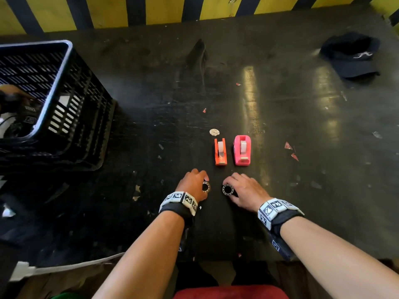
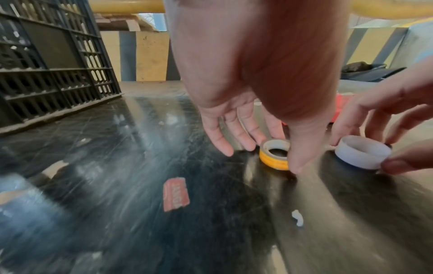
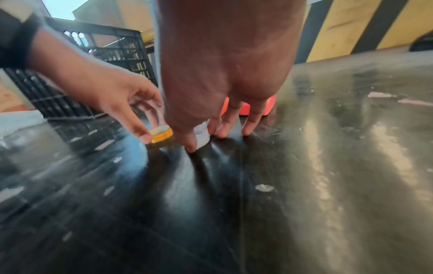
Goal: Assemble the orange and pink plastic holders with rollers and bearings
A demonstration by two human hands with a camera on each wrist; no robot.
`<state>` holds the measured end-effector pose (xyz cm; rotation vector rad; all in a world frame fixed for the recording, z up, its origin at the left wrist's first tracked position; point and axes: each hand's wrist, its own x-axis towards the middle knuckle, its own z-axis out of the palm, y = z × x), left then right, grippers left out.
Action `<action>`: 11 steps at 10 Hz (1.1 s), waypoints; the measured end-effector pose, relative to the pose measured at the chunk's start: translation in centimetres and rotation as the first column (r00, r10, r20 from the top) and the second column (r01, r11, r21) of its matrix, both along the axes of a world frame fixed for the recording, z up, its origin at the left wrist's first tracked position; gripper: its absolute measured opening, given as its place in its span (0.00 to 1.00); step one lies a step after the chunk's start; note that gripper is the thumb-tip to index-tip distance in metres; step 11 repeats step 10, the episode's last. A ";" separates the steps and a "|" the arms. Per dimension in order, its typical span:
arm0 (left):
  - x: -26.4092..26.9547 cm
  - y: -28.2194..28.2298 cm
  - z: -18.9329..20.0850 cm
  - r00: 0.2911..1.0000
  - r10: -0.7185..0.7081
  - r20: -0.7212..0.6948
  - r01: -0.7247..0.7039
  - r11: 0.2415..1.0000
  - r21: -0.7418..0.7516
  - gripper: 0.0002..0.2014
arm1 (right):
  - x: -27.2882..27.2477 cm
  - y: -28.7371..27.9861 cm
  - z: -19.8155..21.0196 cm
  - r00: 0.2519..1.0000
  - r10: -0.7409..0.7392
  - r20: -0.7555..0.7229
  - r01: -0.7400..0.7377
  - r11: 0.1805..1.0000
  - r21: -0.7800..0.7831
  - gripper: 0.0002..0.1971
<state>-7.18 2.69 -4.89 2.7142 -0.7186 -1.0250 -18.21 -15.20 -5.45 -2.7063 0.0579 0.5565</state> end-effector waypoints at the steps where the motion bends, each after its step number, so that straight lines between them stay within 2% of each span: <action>1: 0.9 0.6 0.5 0.998 0.070 0.002 -0.070 0.996 -0.047 0.27 | 1.3 1.0 1.2 0.998 0.023 0.062 -0.024 1.000 0.017 0.20; 2: 3.6 0.9 1.4 0.984 0.169 0.065 -0.161 0.981 -0.113 0.28 | 4.9 1.8 3.2 0.989 0.010 0.150 -0.016 0.999 0.041 0.19; 3: 6.7 1.1 2.2 0.964 0.230 0.134 -0.211 0.967 -0.140 0.29 | 9.6 2.4 4.6 0.979 -0.041 0.199 0.042 0.999 0.000 0.20; 5: 10.1 1.5 1.0 0.951 0.257 0.174 -0.233 0.962 -0.145 0.26 | 15.4 3.9 3.7 0.992 0.019 0.128 0.015 0.966 -0.258 0.22; 7: 10.6 2.2 -0.7 0.947 0.260 0.187 -0.238 0.962 -0.132 0.25 | 15.7 5.3 1.5 0.995 0.033 0.095 0.005 0.929 -0.371 0.21; 11: 10.2 2.0 -0.4 0.943 0.273 0.191 -0.256 0.961 -0.107 0.30 | 15.1 4.5 2.6 0.987 -0.002 0.160 0.049 0.957 -0.286 0.21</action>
